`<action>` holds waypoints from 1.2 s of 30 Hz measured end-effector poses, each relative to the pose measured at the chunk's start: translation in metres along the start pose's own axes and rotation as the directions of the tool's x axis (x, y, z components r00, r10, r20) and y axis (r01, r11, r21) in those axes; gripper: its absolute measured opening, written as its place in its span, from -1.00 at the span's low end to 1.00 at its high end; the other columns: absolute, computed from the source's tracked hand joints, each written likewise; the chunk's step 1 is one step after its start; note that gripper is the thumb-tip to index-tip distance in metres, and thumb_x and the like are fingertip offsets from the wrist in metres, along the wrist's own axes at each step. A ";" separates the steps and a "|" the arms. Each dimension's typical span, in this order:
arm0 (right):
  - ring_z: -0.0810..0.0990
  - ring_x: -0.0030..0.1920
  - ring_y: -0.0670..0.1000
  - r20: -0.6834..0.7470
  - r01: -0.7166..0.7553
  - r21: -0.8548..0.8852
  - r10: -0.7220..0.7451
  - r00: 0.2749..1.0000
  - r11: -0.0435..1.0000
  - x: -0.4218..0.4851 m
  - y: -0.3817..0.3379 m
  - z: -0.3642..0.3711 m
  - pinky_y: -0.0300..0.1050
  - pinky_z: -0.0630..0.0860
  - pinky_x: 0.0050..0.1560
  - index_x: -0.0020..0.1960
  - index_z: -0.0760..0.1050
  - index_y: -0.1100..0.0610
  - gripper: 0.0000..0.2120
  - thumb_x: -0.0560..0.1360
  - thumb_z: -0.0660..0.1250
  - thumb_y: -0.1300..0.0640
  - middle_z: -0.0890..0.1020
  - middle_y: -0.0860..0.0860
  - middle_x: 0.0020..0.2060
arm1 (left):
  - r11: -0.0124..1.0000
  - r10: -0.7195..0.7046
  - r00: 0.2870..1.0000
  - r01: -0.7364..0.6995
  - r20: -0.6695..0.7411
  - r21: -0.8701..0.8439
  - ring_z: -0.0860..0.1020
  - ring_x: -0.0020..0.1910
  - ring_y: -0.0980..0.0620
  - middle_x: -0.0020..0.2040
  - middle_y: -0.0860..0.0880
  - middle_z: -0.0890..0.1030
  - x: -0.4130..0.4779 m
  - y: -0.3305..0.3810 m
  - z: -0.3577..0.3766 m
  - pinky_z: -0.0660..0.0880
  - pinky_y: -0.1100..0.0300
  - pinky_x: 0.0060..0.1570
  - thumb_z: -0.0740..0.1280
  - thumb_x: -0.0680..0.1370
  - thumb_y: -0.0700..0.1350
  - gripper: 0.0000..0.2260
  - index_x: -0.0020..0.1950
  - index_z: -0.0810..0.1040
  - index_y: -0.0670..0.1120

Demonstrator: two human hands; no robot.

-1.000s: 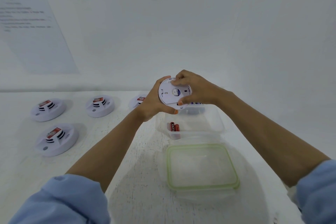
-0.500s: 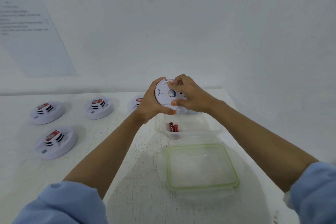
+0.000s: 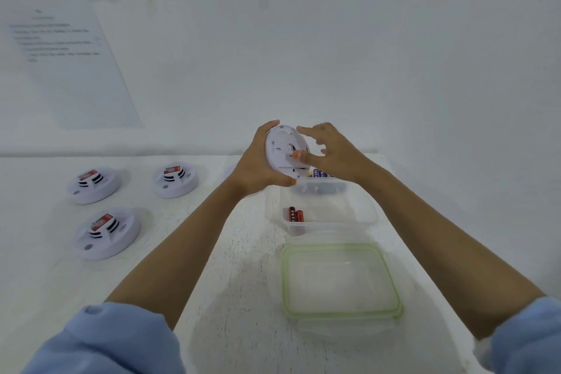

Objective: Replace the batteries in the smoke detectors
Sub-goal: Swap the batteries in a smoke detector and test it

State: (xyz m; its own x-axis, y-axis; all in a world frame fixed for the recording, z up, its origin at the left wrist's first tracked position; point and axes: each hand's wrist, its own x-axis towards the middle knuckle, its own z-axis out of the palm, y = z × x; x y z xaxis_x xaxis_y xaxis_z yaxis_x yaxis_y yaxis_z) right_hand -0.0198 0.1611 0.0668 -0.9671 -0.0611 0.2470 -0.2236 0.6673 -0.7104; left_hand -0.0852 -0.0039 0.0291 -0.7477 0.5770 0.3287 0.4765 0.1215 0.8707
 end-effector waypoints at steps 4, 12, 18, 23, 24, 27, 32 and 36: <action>0.46 0.26 0.04 0.037 -0.022 0.250 0.013 0.999 0.968 -0.003 -0.013 0.022 -0.21 0.46 0.17 0.44 0.22 0.12 -0.40 0.47 0.37 0.09 0.42 0.07 0.32 | 0.986 0.071 0.996 -0.063 -0.050 0.152 0.44 0.17 0.14 0.27 0.03 0.37 -0.008 0.009 -0.001 0.45 0.42 0.03 0.50 0.09 0.03 -0.08 0.38 0.17 0.02; 0.61 -0.04 0.04 -0.053 -0.122 0.784 0.261 0.964 0.609 -0.013 -0.032 0.071 -0.09 0.62 -0.22 0.33 0.32 0.09 -0.54 0.48 0.27 0.36 0.59 0.07 0.00 | 0.990 0.038 0.990 -0.019 -0.134 0.143 0.48 0.07 0.22 0.15 0.28 0.38 -0.050 0.009 -0.024 0.50 0.21 0.10 0.51 0.21 0.00 -0.02 0.50 0.05 -0.04; 0.62 -0.15 0.10 -0.089 -0.116 0.893 0.422 0.902 0.436 -0.023 -0.054 0.121 0.01 0.61 -0.18 0.25 0.42 0.04 -0.59 0.49 0.15 0.38 0.60 0.06 -0.06 | 0.984 -0.162 0.970 0.145 -0.179 -0.107 0.25 0.40 0.04 0.44 0.09 0.24 -0.098 -0.012 -0.061 0.31 0.33 0.28 0.38 0.49 -0.21 -0.32 0.49 0.11 0.04; 0.60 -0.06 0.10 -0.029 -0.159 0.913 0.449 0.893 0.376 -0.035 -0.067 0.173 -0.01 0.61 -0.17 0.26 0.44 0.09 -0.59 0.48 0.11 0.37 0.58 0.09 0.10 | 0.878 -0.357 0.933 0.317 -0.051 -0.358 0.44 0.26 0.01 0.35 -0.02 0.36 -0.138 -0.045 -0.087 0.50 0.17 0.10 0.39 0.49 -0.19 -0.39 0.43 0.18 0.14; 0.60 -0.05 0.10 -0.012 -0.170 0.917 0.452 0.892 0.361 -0.038 -0.068 0.182 -0.02 0.61 -0.17 0.29 0.42 0.09 -0.57 0.49 0.11 0.36 0.58 0.09 0.11 | 0.863 -0.360 0.933 0.324 -0.024 -0.387 0.49 0.19 0.04 0.29 -0.02 0.41 -0.144 -0.049 -0.090 0.55 0.21 0.00 0.36 0.50 -0.24 -0.42 0.41 0.22 0.11; 0.58 -0.03 0.03 0.023 -0.252 0.863 0.466 0.885 0.437 -0.045 -0.070 0.199 -0.07 0.59 -0.12 0.30 0.35 0.02 -0.60 0.52 0.15 0.31 0.56 0.07 0.07 | 0.864 -0.354 0.935 0.324 -0.008 -0.385 0.56 0.05 0.19 0.21 0.08 0.44 -0.158 -0.060 -0.095 0.58 0.25 -0.05 0.35 0.49 -0.29 -0.41 0.44 0.23 0.03; 0.50 0.19 0.11 0.007 -0.305 0.654 0.397 0.918 0.692 -0.051 -0.060 0.216 -0.12 0.58 -0.08 0.38 0.21 -0.02 -0.34 0.40 0.40 0.31 0.47 0.12 0.23 | 0.899 -0.324 0.946 0.304 -0.010 -0.315 0.54 0.03 0.23 0.27 0.04 0.41 -0.170 -0.065 -0.095 0.53 0.40 -0.13 0.35 0.48 -0.33 -0.40 0.46 0.23 -0.04; 0.41 0.18 0.02 -0.055 -0.235 0.618 0.339 0.939 0.751 -0.050 -0.057 0.223 -0.45 0.50 -0.26 0.41 0.17 0.09 -0.28 0.37 0.41 0.39 0.38 0.16 0.33 | 0.905 -0.303 0.953 0.287 -0.004 -0.313 0.44 0.30 -0.02 0.39 -0.03 0.37 -0.170 -0.067 -0.097 0.52 0.34 0.06 0.34 0.48 -0.36 -0.40 0.47 0.22 -0.07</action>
State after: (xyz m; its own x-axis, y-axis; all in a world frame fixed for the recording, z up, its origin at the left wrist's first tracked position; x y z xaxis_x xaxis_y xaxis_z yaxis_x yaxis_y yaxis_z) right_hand 0.0139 -0.0397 -0.0520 -0.9773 0.2100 0.0271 -0.0155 0.0569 -0.9983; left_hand -0.0355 -0.1886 -0.0496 -0.8586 0.5101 0.0507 0.0723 0.0226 0.9971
